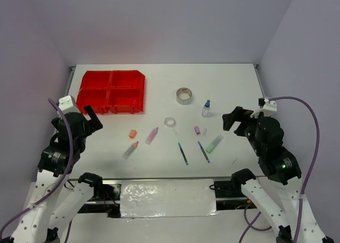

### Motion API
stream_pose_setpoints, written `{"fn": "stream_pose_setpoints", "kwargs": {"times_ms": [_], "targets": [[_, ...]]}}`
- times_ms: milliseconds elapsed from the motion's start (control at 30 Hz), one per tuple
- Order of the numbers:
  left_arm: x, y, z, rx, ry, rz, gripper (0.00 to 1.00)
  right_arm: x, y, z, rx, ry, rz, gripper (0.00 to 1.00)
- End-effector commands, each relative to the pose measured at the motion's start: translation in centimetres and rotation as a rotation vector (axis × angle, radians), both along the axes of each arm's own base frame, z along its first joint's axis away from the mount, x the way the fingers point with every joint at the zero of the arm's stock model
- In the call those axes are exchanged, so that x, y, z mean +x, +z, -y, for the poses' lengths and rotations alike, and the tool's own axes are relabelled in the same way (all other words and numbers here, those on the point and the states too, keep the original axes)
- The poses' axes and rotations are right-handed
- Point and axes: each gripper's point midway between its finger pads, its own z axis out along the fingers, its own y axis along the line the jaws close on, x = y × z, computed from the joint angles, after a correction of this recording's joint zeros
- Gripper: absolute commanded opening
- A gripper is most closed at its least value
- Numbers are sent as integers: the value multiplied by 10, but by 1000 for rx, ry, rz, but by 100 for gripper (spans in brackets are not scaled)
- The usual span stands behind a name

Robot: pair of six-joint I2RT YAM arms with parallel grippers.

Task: Sort the stationery into containers
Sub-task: Pick up the pen from the center of the board.

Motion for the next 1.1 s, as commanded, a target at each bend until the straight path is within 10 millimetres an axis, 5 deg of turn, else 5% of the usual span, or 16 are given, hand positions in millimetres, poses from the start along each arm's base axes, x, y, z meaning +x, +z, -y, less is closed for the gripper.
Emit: {"fn": "stream_pose_setpoints", "kwargs": {"times_ms": [0,200,433,567,800,900,1067], "targets": [[3,2,-4,-2,28,12,99,1,9,-5,16,21,33,100],[4,0,-1,6,10,-5,99,2,6,-40,46,216,29,100],[2,2,-7,10,40,1,99,23,-45,-71,18,250,-212,100],[-1,1,-11,13,68,-4,99,21,-81,-104,-78,277,-317,100],[1,0,-11,18,67,-10,99,2,-150,-172,-253,419,-467,74],[2,-2,-10,19,59,-20,99,0,-183,-184,-329,410,-540,56],[3,-1,-7,14,44,-13,99,-6,-209,-199,-346,442,-591,48]]}}
